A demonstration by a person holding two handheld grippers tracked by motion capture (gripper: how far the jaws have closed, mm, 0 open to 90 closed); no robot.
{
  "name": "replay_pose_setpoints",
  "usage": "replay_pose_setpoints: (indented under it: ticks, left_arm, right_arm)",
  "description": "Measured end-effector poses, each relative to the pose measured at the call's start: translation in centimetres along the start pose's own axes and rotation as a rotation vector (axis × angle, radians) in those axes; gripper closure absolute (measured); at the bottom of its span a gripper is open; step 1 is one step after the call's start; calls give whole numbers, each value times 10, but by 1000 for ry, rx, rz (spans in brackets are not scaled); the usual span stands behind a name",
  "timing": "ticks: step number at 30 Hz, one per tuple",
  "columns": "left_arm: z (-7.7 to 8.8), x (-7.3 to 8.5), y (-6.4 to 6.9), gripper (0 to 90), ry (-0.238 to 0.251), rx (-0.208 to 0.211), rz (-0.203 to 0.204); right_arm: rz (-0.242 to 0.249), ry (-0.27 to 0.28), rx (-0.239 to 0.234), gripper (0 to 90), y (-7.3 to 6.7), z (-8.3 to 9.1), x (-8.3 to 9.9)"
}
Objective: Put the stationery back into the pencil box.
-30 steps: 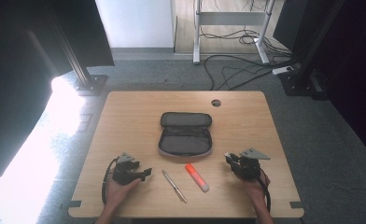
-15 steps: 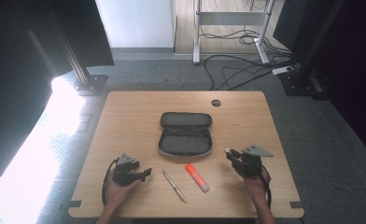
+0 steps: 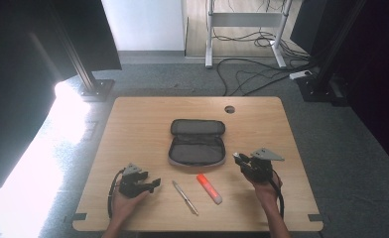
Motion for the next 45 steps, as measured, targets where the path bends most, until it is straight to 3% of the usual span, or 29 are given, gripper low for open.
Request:
replay_pose_setpoints:
  ticks: [14,38,45]
  left_arm:
    - [0,0,0,316,1,5,3]
    - [0,0,1,312,-2,5,-3]
    - [0,0,1,312,-3,7,-4]
  right_arm:
    - [12,-3,-25,728,-13,-23,-23]
    - [30,-26,-41,728,-25,-49,-39]
    - [55,-42,-35,728,-31,-57,-42]
Point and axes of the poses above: each handheld gripper's, and its own axes: z roughly backward along the jaws, x roughly out of its underside, y roughly to its right, the point moved 2 cm from there along -z, roughly forward along the jaws, and after that the axes turned 6 degrees about x, right-handed, at the moved point
